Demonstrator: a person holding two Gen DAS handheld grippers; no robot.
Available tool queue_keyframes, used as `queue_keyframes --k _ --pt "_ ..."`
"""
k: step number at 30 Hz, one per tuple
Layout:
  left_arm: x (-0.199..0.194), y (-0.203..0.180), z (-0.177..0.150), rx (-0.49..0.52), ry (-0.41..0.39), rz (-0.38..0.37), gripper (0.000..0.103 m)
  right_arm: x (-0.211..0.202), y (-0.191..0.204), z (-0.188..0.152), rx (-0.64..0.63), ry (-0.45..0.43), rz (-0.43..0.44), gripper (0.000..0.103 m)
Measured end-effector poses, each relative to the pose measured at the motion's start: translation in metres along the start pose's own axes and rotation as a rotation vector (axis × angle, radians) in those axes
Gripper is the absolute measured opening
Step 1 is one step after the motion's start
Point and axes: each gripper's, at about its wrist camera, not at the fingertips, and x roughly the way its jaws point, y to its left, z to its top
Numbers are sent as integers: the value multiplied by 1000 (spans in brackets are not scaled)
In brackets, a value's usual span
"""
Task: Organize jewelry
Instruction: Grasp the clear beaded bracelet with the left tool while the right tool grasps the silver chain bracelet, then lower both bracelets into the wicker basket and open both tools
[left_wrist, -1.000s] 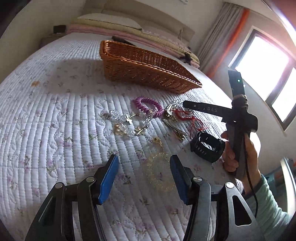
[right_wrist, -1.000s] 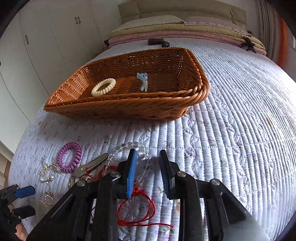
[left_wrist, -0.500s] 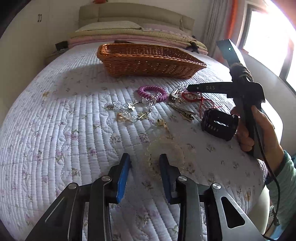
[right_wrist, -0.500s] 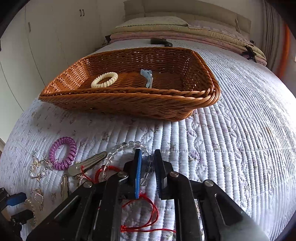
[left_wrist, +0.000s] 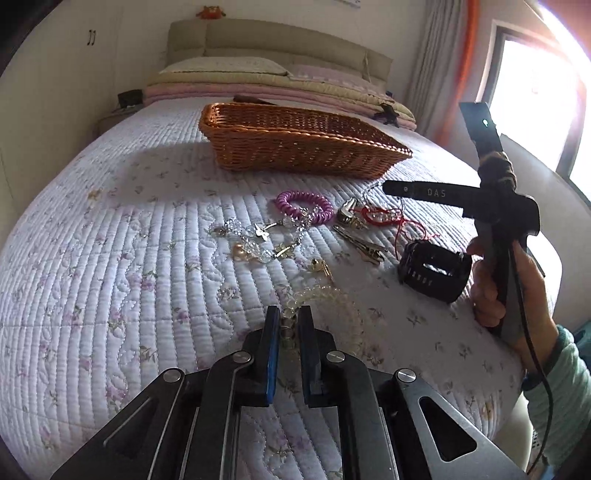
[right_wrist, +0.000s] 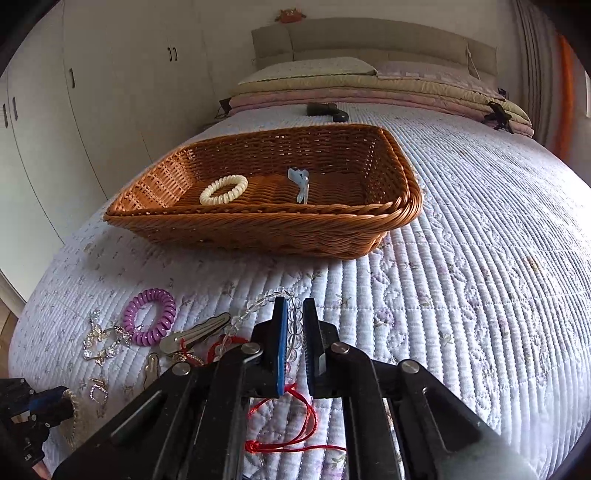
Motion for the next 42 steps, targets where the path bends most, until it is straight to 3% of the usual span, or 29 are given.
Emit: queue_keyframes --k 10,16,22,29,36,42 --pt "-17 12 36 -59 -106 -80 10 -45 -3 6 34 -136 73 10" --pt "-27 10 88 -23 -186 -82 10 -82 2 26 11 -199 64 10" --pt "-13 7 155 -14 -234 -74 10 -94 5 70 -17 -233 53 10" --pt "50 15 214 -12 -182 -2 10 -52 9 122 -32 -200 45 10" --pt "119 21 220 -7 -58 54 10 31 13 134 12 -33 108 10" --pt "142 23 215 15 -14 69 10 68 7 128 62 61 124 10"
